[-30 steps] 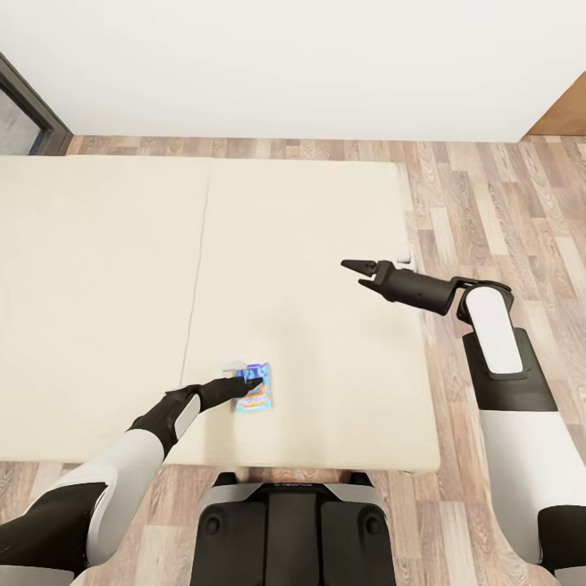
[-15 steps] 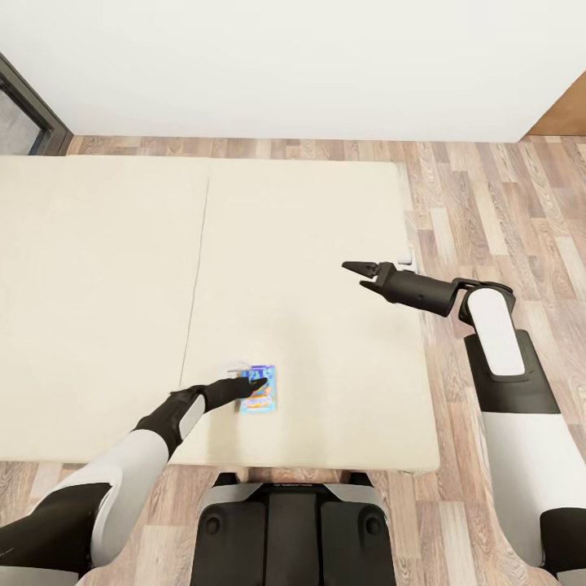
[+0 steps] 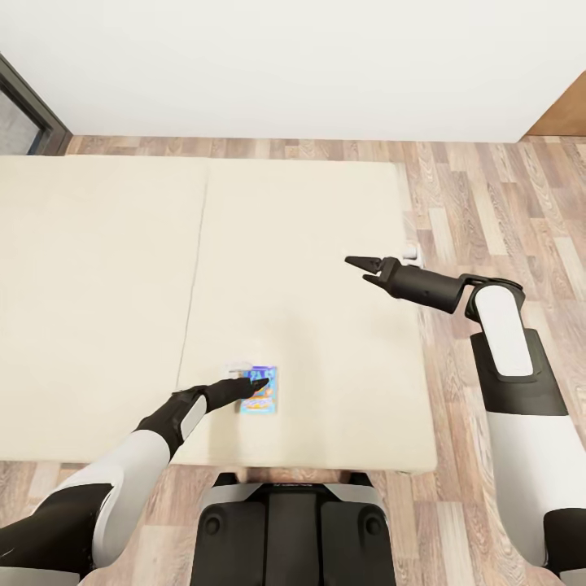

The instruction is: Put all the toys in the child's room - the three board games (two on the bed and one on the table), the two jigsaw puzzles on the table, and the tennis ball on the table - inside the toy box on the table in the child's room.

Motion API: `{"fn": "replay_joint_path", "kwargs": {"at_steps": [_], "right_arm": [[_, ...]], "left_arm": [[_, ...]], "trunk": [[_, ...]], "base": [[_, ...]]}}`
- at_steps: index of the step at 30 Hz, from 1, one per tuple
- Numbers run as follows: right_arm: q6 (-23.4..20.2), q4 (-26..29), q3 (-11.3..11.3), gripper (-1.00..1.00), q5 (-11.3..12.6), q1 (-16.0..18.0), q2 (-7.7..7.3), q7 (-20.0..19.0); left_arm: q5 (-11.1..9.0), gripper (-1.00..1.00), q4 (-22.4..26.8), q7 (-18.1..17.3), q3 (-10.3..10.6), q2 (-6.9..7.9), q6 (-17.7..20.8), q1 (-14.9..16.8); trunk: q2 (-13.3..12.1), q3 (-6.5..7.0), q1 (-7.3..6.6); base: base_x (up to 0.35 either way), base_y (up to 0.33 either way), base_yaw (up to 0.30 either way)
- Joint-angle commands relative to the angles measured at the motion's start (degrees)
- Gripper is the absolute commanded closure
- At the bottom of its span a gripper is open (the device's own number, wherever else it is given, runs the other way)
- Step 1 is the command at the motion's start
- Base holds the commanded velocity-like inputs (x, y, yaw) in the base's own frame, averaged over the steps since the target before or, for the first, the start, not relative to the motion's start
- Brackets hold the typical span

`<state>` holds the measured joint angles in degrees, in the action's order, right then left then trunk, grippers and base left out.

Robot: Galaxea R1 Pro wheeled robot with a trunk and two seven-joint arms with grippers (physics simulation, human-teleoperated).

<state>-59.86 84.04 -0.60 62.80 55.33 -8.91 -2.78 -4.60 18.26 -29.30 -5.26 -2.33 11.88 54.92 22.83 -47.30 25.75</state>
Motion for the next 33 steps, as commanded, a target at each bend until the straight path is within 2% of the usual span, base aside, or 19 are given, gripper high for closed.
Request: {"fn": "replay_joint_path", "kwargs": {"at_steps": [1,22,33], "right_arm": [[-0.1,0.0,0.0,-1.0,-0.3,0.0,-0.01,-0.3],[-0.1,0.0,-0.3,-1.0,-0.4,0.0,0.35,-0.3],[-0.1,0.1,-0.2,-1.0,-0.4,0.1,0.28,-0.3]], "left_arm": [[-0.3,-1.0,0.0,-0.3,-0.4,-0.05,0.6,0.0],[-0.3,-1.0,0.0,-0.3,-0.4,-0.4,0.6,0.0],[-0.3,-1.0,0.0,-0.3,-0.4,-0.4,0.6,0.0]], "trunk": [[0.1,-0.06,0.03],[0.1,-0.06,0.03],[0.1,-0.01,0.03]], "base": [[0.0,-0.095,0.0],[0.0,-0.126,0.0],[-0.003,-0.035,0.0]]}}
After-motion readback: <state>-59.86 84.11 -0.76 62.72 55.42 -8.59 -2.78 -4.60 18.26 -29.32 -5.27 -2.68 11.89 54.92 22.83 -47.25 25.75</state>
